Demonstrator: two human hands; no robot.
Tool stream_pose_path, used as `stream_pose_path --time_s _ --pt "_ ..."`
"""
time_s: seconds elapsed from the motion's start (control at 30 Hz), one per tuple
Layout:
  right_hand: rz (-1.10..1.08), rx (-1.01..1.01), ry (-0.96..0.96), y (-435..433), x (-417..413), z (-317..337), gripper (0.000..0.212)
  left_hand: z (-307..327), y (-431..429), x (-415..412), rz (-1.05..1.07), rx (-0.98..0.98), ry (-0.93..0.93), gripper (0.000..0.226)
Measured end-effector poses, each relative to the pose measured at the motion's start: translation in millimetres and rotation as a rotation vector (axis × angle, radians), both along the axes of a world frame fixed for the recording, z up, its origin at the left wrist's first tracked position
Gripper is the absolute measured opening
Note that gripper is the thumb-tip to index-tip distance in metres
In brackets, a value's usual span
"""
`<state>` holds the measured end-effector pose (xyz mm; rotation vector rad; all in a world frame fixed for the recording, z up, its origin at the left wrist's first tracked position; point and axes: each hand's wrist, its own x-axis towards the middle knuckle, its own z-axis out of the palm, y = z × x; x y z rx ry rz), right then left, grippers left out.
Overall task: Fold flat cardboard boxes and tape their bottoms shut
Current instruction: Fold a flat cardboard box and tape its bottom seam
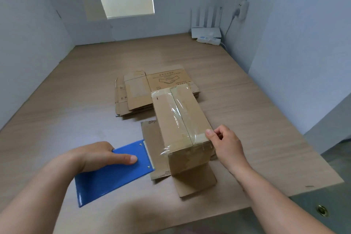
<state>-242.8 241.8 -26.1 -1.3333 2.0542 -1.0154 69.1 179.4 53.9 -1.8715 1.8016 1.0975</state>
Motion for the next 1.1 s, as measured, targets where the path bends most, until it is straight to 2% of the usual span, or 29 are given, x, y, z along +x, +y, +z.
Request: stream_pose_path --time_s 0.17,0.3,0.37,0.43,0.5,0.6,0.7,0.87,0.93,0.97,1.03,1.1 --pt "0.015 0.017 -0.001 1.0 -4.4 3.8 0.03 -19.7 4.1 -26.7 0.015 -0.127 -0.08 0.069" --pt "0.016 0.028 0.014 0.5 -1.9 5.5 0.031 -34.2 9.7 -46.6 0.058 -0.172 -0.134 0.064" --pt "0.015 0.029 0.012 -2.6 -2.0 7.6 0.031 -36.8 11.5 -52.1 -0.003 -0.288 -0.285 0.06" --pt "0.015 0.039 0.014 -2.2 -3.5 8.1 0.031 -41.9 19.5 -47.5 -0.136 -0.437 -0.524 0.054" --pt "0.016 0.049 0.015 -1.5 -5.6 7.1 0.031 -51.5 21.5 -33.7 -0.117 -0.467 -0.586 0.048" --pt "0.029 0.078 0.055 -2.9 -6.0 5.3 0.032 -74.4 28.4 -10.3 0.057 -0.455 -0.454 0.039" --pt "0.032 0.065 0.098 -5.8 -4.5 6.7 0.032 -100.4 36.2 -0.2 0.118 -0.504 -0.39 0.036" --pt "0.053 0.05 0.125 -3.1 -5.0 6.7 0.034 -132.2 54.1 5.1 0.201 -0.449 -0.329 0.05" --pt "0.054 0.045 0.11 -2.3 -3.7 6.9 0.034 -129.0 57.2 -2.9 0.217 -0.56 -0.332 0.059" --pt "0.054 0.046 0.104 -1.8 -3.0 6.1 0.034 -124.8 59.1 -11.6 0.256 -0.653 -0.229 0.063" --pt "0.05 0.054 0.095 -1.5 -1.6 4.8 0.032 -107.6 66.0 -42.3 0.34 -0.748 0.177 0.07" --pt "0.046 0.062 0.084 -1.8 -0.2 6.1 0.029 -86.8 70.7 -83.2 0.339 -0.696 0.515 0.078"
